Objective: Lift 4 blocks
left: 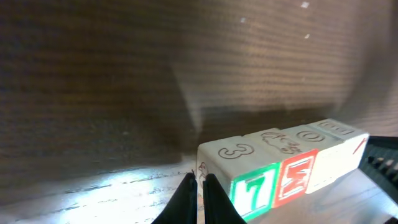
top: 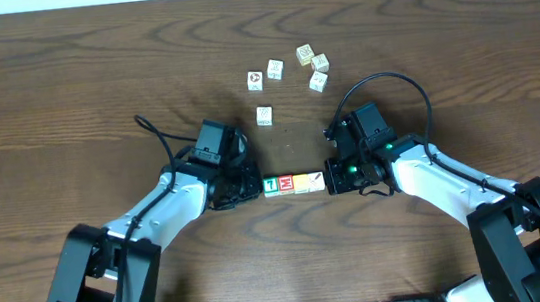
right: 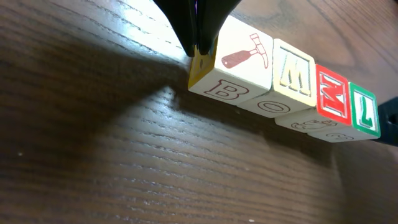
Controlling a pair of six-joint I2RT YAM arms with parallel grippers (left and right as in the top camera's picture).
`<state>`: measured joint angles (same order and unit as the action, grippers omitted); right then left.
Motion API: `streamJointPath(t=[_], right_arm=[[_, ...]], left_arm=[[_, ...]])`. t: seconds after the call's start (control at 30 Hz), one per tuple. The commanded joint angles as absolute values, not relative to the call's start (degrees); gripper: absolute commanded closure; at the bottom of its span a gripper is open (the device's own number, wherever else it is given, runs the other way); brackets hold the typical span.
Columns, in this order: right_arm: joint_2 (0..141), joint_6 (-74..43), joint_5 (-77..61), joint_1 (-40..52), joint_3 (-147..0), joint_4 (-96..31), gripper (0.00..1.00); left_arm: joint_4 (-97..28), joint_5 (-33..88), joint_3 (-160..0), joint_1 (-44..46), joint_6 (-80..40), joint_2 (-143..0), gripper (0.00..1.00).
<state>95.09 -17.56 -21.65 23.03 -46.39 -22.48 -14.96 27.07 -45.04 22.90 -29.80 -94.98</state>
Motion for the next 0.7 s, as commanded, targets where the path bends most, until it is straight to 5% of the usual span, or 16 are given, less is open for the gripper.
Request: streamJointPath(t=[0.0,0.67], right_arm=[[95.2,-18.8,-21.2,22.6,-47.6,-23.0,0.99],[95.2,-22.3,-20.8,24.1,-47.6,-21.6,0.99]], left_arm=[[-15.1,27.9,-46.0,23.6,-28.8,-96.3,0.92],[-14.7,29.4,-46.0,23.6,-29.1,-96.3,0.93]])
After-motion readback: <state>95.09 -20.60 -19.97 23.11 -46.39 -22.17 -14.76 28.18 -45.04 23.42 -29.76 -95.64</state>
